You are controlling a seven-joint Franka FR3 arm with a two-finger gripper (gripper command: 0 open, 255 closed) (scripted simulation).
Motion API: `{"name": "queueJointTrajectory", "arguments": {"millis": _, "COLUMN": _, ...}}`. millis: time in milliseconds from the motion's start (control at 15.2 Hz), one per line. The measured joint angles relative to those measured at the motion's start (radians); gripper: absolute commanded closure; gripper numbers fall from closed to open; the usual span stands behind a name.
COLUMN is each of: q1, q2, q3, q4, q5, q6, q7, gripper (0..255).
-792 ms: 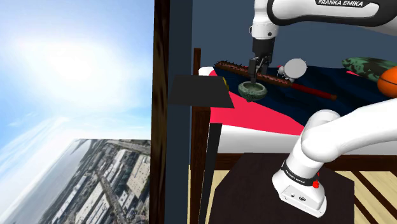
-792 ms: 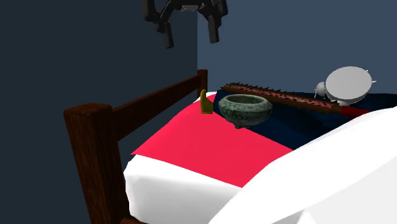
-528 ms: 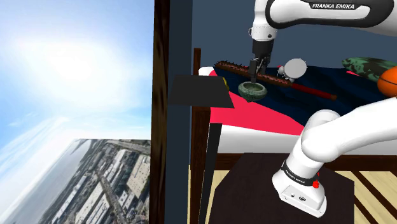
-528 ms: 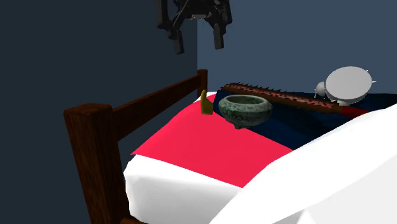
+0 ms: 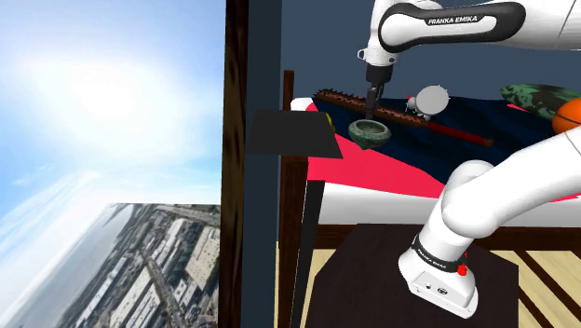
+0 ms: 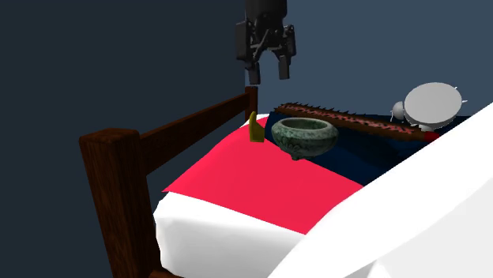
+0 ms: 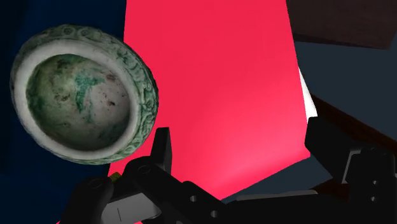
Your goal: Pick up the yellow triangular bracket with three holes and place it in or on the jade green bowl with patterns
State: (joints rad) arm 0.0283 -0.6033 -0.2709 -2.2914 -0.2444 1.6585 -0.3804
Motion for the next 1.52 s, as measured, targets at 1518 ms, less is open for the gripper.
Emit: {"name": "queueJointTrajectory", "arguments": {"millis": 1518, "q1": 0.011, "q2": 0.880, "q3": -0.322, "q4": 0.565, "q5": 0.421, "q6": 0.282, "q7": -1.042, "gripper": 0}}
